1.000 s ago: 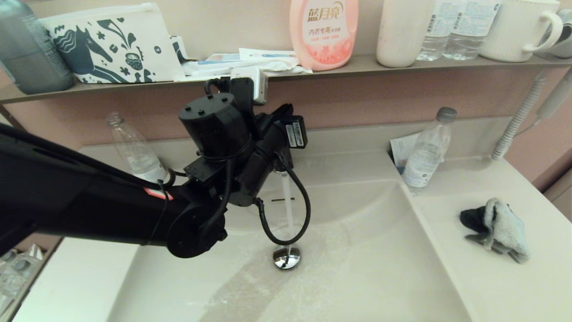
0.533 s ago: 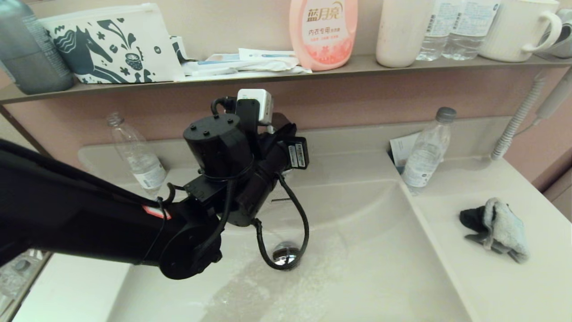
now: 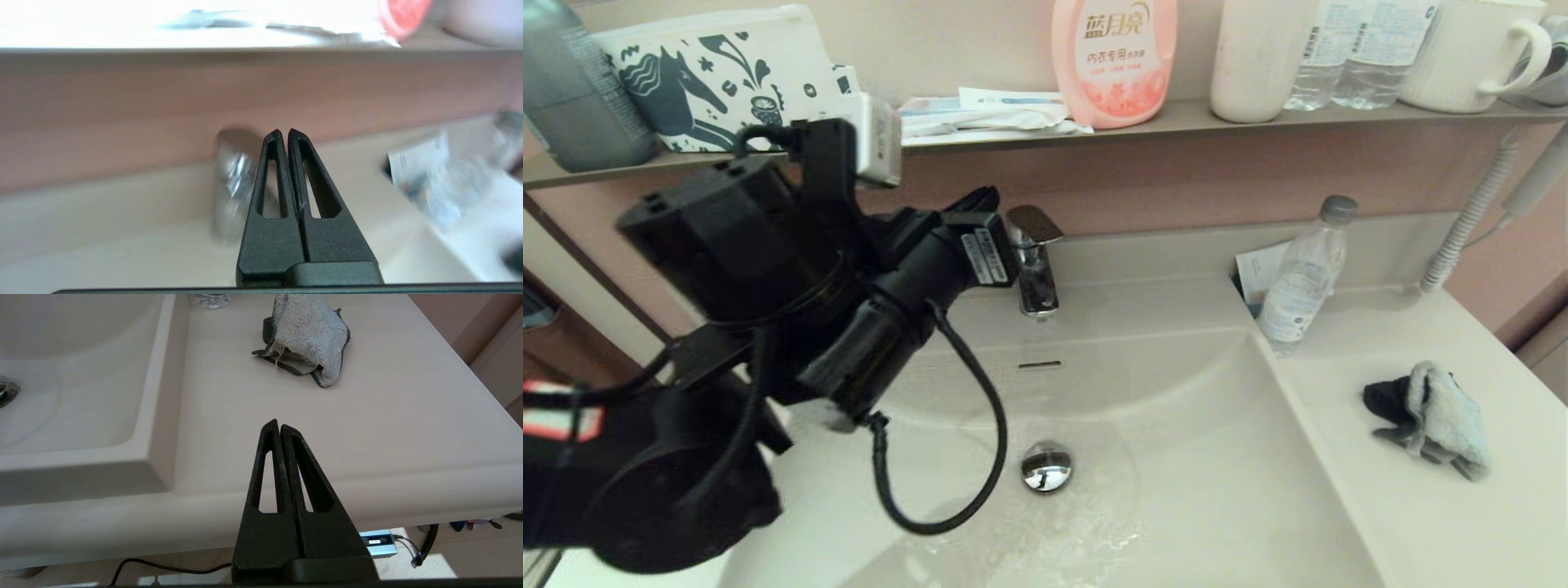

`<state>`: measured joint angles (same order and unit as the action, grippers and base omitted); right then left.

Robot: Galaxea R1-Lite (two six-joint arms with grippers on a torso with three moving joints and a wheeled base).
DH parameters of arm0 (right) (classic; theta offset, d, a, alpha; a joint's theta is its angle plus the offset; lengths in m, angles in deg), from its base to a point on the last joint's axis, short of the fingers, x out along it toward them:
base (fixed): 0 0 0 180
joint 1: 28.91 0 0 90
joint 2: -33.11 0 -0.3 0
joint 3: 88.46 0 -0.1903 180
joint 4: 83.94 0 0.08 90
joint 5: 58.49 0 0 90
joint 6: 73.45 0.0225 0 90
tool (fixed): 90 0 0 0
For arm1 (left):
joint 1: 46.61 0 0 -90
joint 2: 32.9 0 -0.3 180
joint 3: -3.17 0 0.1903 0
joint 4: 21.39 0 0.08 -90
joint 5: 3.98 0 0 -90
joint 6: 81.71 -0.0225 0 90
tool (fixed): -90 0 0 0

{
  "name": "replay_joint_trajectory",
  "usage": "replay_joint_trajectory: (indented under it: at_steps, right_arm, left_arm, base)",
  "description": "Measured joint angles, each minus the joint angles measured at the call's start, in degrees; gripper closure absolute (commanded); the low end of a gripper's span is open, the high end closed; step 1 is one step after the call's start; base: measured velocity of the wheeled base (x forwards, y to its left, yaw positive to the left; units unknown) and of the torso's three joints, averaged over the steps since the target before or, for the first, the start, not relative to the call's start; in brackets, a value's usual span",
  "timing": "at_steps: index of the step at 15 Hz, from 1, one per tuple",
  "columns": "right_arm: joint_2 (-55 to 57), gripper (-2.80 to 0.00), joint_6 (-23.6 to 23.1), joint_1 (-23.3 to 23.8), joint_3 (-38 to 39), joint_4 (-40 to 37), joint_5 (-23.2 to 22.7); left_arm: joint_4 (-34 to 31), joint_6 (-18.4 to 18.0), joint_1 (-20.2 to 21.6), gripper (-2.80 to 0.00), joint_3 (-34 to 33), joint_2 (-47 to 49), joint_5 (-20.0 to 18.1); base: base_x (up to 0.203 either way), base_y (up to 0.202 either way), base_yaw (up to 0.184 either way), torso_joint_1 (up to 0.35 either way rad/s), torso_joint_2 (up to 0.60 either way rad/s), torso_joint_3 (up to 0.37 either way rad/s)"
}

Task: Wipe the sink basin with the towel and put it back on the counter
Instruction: Pick up the cloth

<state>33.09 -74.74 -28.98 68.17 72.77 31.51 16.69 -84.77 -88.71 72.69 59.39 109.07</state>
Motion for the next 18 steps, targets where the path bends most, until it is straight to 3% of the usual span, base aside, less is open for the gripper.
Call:
replay_joint_trajectory:
  at_steps: [4,6,8,13,15,18]
  right_arm:
    - [0.0,0.0,0.0,0.0,0.0,0.0,0.0]
    - [0.0,0.0,0.0,0.0,0.0,0.0,0.0]
    - [0.0,0.0,0.0,0.02,0.0,0.0,0.0]
    - [0.0,0.0,0.0,0.0,0.0,0.0,0.0]
    - [0.0,0.0,0.0,0.0,0.0,0.0,0.0]
    - [0.0,0.0,0.0,0.0,0.0,0.0,0.0]
  left_arm:
    - [-0.23,0.17,0.09,0.0,-20.4,-15.15,-0.34]
    - [-0.23,0.11,2.38,0.0,-29.04,-23.48,-1.1]
    - [-0.3,0.01,10.03,0.0,-33.6,-30.81,-2.69]
    - [-1.03,-1.42,33.64,0.0,-38.26,-46.35,-4.47]
    - [-3.76,-1.57,38.47,0.0,-40.05,-53.39,-5.3]
    - [-13.36,-1.65,41.33,0.0,-41.09,-65.45,-7.56]
  base:
    - [0.0,0.0,0.0,0.0,0.0,0.0]
    - [0.0,0.0,0.0,0.0,0.0,0.0]
    - [0.0,0.0,0.0,0.0,0.0,0.0]
    - [0.0,0.0,0.0,0.0,0.0,0.0]
    - [0.0,0.0,0.0,0.0,0.0,0.0]
    - [0.0,0.0,0.0,0.0,0.0,0.0]
